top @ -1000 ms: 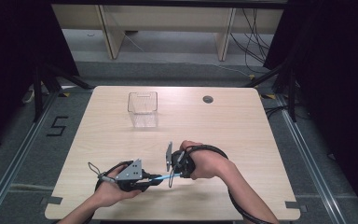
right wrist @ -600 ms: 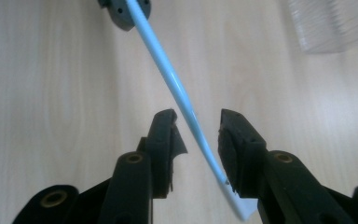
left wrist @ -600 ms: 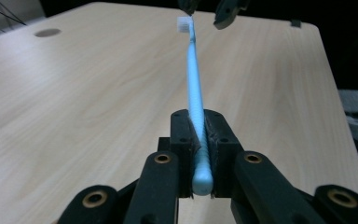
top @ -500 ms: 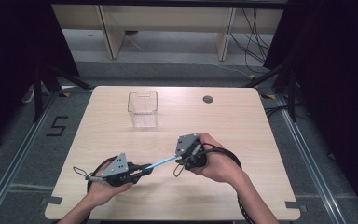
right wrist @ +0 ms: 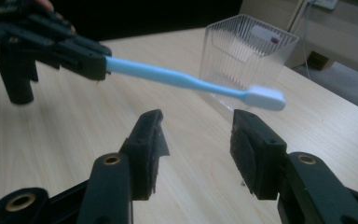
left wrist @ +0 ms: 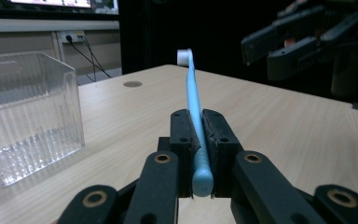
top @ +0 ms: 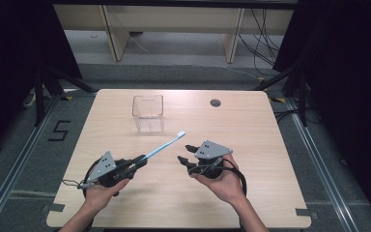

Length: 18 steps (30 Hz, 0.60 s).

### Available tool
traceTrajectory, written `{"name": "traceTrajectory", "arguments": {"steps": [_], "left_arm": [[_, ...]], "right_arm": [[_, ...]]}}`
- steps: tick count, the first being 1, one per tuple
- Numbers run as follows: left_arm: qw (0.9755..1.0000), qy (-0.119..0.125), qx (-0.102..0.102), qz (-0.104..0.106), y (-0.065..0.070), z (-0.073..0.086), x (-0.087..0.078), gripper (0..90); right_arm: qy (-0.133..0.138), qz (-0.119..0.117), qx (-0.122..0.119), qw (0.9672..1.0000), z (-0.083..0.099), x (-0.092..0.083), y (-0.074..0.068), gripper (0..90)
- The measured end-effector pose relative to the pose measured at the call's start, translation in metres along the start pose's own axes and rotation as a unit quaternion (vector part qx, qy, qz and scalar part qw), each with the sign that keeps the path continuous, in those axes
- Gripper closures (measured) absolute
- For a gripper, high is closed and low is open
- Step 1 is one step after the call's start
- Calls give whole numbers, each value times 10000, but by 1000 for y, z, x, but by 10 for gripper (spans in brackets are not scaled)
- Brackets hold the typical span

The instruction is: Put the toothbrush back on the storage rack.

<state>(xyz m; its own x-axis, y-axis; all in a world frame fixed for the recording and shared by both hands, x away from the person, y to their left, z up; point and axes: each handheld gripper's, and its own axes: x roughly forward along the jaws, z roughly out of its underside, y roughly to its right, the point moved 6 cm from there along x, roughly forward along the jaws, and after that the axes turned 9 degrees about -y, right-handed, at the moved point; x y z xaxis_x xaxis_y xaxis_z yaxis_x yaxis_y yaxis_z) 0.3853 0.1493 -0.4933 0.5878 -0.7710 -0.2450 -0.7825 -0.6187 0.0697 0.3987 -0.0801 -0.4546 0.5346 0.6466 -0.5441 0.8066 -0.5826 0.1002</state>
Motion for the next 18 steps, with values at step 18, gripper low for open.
{"name": "traceTrajectory", "arguments": {"steps": [18], "left_arm": [[9995,302,2,-126,1,-14,-3,825]], "right_arm": [[159,-733,1198,9900,12,31,-9,508]]}}
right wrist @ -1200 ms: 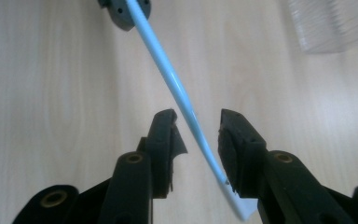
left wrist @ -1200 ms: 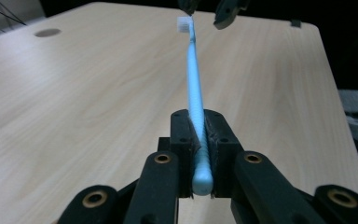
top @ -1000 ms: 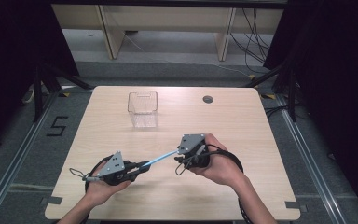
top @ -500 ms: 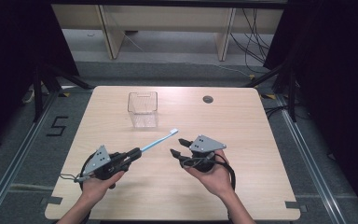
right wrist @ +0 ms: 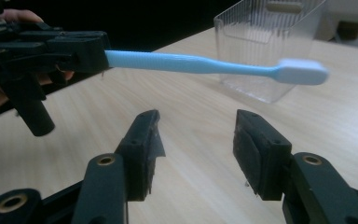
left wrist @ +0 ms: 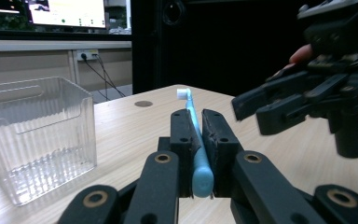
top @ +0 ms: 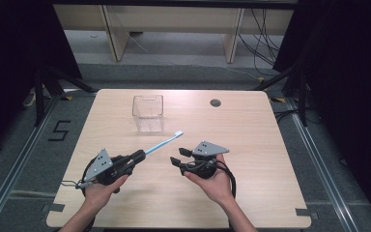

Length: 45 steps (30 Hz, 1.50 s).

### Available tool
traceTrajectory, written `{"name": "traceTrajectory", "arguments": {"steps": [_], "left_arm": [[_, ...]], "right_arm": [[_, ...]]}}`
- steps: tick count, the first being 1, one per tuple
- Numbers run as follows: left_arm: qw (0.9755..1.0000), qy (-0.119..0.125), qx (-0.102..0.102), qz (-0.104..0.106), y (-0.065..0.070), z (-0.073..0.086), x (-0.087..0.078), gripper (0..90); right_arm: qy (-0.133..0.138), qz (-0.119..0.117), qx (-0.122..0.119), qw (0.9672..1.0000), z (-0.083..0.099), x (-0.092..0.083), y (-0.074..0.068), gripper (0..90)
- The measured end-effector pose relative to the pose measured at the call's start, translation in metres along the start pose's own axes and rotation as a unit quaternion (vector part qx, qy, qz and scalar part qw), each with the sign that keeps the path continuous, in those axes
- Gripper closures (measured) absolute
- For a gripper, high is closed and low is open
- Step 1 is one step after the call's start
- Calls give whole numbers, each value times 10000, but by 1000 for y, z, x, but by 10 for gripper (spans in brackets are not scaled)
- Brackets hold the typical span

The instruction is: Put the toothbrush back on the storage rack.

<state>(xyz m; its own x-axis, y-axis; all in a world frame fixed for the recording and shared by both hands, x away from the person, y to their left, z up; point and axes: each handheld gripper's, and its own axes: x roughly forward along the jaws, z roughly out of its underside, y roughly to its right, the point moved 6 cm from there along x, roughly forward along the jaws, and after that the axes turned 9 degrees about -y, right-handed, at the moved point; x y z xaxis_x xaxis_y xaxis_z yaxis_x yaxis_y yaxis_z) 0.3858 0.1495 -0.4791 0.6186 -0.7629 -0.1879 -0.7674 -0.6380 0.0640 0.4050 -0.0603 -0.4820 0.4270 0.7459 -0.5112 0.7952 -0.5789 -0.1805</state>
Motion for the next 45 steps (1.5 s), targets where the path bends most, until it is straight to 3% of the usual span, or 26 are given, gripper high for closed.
{"name": "traceTrajectory", "arguments": {"steps": [2,6,9,13,15,16,23,25,31,34,35,43,45], "left_arm": [[10000,39,1,44,2,-2,0,825],[9999,102,20,73,3,-5,0,825],[9999,118,23,100,4,-6,0,825],[9998,123,36,122,5,-6,-1,825],[9998,130,32,134,5,-7,0,824],[9998,132,33,135,5,-7,0,824],[9997,141,-13,180,7,-6,0,824],[9997,139,-7,184,7,-6,1,824],[9997,123,-12,219,8,-4,3,824],[9997,101,25,225,8,-4,3,824],[9997,74,38,230,8,-3,3,824],[9996,-90,13,258,10,5,7,822],[9996,-152,1,257,9,7,8,821]], "right_arm": [[22,-240,220,9995,2,6,-2,505],[76,-545,432,9975,2,15,-1,491],[144,-611,679,9957,0,20,0,466],[311,-708,718,9944,-5,23,6,430],[322,-818,998,9911,-7,22,4,413],[455,-755,849,9925,-9,24,9,405],[512,-763,1044,9903,-14,24,12,390],[624,-742,907,9911,-17,24,13,390],[653,-872,1169,9871,-21,23,12,388],[755,-847,1027,9882,-24,24,14,387],[689,-862,1145,9873,-24,24,13,388],[733,-880,1176,9864,-29,27,14,412],[754,-957,1260,9845,-30,27,13,435]]}}
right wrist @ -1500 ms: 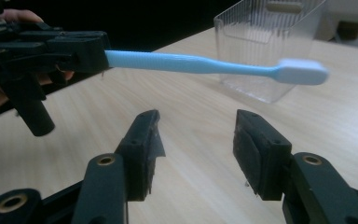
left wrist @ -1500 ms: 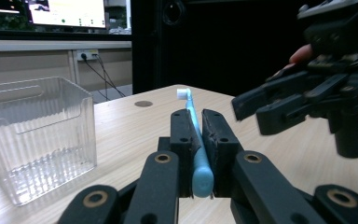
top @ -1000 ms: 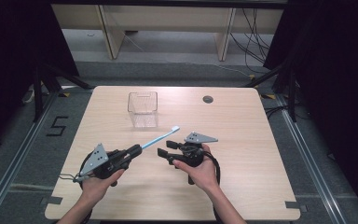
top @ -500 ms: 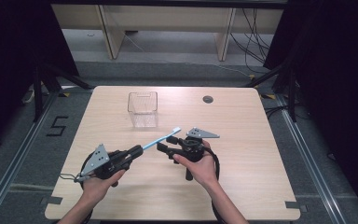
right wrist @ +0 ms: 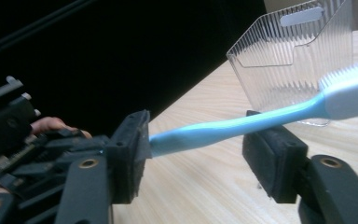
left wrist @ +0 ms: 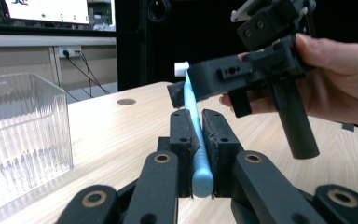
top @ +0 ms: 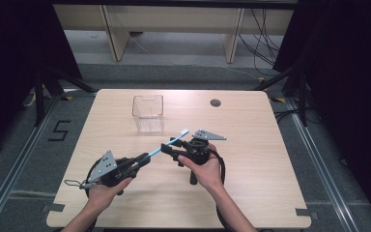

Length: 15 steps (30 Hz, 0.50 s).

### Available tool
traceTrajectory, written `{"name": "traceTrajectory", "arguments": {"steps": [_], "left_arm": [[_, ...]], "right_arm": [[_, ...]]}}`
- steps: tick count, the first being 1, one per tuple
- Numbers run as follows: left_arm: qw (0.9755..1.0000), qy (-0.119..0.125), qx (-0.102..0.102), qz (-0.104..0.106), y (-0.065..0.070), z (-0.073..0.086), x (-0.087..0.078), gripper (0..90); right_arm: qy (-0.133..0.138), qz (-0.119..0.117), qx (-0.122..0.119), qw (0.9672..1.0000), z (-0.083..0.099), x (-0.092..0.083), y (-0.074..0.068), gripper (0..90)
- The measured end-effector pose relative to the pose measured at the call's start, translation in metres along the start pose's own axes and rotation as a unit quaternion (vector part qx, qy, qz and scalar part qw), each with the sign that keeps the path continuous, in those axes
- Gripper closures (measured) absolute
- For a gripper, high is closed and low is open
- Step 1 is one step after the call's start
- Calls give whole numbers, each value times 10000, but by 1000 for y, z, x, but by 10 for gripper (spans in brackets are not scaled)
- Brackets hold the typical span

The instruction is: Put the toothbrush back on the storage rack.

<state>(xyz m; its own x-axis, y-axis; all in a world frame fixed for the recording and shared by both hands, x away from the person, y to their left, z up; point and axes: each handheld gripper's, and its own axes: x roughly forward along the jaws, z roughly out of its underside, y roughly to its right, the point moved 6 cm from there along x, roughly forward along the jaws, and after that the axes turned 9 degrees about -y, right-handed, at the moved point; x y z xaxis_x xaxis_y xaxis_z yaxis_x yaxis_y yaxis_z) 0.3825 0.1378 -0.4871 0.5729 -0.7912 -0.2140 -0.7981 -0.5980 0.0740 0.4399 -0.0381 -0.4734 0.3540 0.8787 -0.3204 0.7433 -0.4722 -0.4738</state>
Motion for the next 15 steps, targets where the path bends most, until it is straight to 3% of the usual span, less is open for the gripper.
{"name": "traceTrajectory", "arguments": {"steps": [2,4,8,11,15], "left_arm": [[10000,-74,-5,2,0,3,2,821],[9999,-147,-3,-5,0,6,4,817],[9991,-427,76,25,2,13,10,787],[9970,-733,227,129,7,20,18,675],[9960,-827,298,127,11,19,17,564]], "right_arm": [[10,-24,161,9999,0,0,-1,457],[12,-59,155,9999,-1,0,-1,496],[-6,-296,217,9993,-1,-1,-4,662],[-43,-377,213,9991,-3,-3,-7,836],[-161,-266,68,9995,-3,-5,-6,854]]}}
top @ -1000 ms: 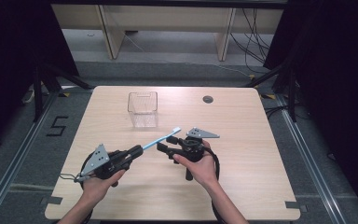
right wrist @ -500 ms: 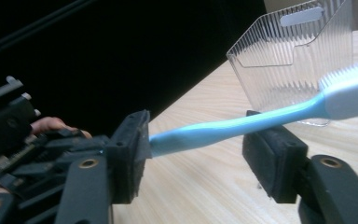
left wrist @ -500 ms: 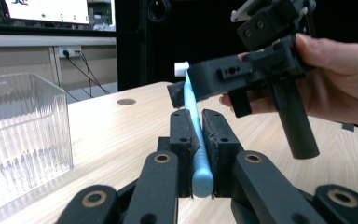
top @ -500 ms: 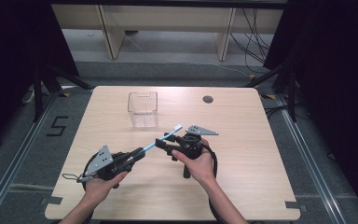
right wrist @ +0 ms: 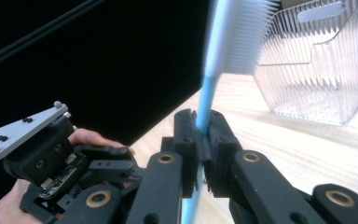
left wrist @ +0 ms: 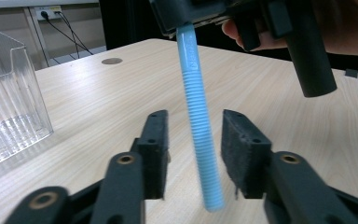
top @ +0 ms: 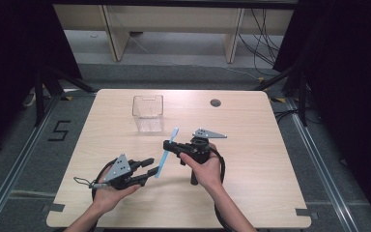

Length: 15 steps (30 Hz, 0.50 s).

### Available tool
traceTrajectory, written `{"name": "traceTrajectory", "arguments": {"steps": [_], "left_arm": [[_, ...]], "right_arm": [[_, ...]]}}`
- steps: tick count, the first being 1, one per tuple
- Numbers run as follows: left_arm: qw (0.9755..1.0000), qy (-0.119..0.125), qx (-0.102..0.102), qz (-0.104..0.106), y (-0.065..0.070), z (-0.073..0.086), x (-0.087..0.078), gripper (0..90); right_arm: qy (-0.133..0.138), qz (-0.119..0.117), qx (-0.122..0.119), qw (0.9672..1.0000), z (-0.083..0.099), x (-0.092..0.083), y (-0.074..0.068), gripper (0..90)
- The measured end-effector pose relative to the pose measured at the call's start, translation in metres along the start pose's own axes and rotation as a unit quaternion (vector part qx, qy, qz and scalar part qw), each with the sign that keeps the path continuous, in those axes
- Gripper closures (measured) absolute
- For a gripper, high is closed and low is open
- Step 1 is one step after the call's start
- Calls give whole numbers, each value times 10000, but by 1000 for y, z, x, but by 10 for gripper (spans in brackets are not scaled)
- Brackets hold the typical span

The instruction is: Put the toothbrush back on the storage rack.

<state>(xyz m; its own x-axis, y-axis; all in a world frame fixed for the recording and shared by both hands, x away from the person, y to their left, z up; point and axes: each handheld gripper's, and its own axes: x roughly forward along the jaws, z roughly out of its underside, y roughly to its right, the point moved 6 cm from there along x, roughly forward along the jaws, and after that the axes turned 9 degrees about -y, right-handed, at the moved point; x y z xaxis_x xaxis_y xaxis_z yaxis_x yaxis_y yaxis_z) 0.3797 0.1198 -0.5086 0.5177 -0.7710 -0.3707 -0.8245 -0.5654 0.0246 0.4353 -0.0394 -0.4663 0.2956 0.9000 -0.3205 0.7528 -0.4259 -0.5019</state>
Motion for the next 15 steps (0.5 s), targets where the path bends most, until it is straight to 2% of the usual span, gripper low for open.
{"name": "traceTrajectory", "arguments": {"steps": [5,10,11,12,13,14,15], "left_arm": [[9999,58,-40,-76,-2,-7,-8,544],[10000,17,-87,-41,-3,-12,-6,510],[10000,-6,-85,-34,-3,-13,-5,501],[10000,17,-84,-11,-2,-14,-3,491],[10000,19,-74,11,-2,-15,-2,480],[9999,-129,-78,-52,-2,-15,-2,464],[9998,-170,-95,-78,-2,-16,-2,440]], "right_arm": [[-141,228,-138,9995,0,-5,3,857],[-269,509,-458,9973,-4,-6,1,857],[-306,555,-456,9969,-4,-6,0,857],[-307,548,-562,9964,-6,-6,-2,857],[-341,574,-497,9965,-6,-6,-5,857],[-353,610,-651,9954,-7,-6,-4,857],[-359,685,-789,9939,-8,-5,-5,857]]}}
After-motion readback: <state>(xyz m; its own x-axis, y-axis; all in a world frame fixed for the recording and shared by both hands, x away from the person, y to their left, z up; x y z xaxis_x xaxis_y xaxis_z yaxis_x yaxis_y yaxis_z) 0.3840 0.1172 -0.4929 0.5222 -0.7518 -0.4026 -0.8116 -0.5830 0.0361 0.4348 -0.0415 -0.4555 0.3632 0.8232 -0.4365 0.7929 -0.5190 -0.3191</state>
